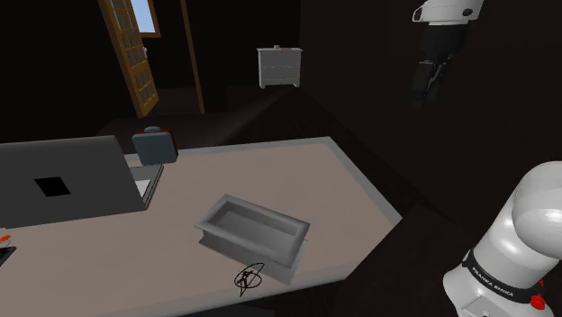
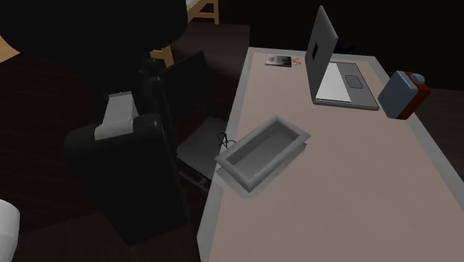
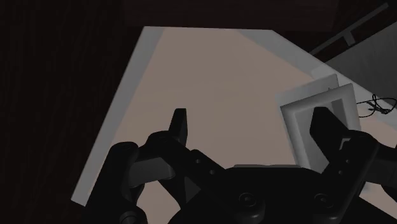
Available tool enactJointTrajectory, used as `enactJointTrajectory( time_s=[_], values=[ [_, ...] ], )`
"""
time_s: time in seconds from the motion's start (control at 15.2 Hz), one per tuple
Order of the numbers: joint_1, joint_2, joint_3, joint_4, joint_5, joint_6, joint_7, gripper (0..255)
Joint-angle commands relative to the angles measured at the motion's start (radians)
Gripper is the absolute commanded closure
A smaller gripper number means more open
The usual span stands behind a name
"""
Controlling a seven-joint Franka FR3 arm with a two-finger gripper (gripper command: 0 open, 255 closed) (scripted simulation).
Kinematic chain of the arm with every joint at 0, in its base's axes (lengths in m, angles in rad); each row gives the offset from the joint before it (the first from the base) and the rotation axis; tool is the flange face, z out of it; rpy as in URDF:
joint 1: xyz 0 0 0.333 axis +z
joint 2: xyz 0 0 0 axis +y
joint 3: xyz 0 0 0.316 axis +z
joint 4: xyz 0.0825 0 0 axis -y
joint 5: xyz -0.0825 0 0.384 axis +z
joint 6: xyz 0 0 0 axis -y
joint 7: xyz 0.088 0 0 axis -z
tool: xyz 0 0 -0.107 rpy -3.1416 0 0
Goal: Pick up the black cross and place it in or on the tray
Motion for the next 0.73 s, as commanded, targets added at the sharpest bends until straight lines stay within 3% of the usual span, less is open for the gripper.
enactJointTrajectory(
  time_s=[0.0,0.66],
  values=[
    [0.000,0.000,0.000,0.000,0.000,0.000,0.000,0],
    [0.060,0.165,0.090,-0.143,0.111,0.287,0.061,0]
  ],
)
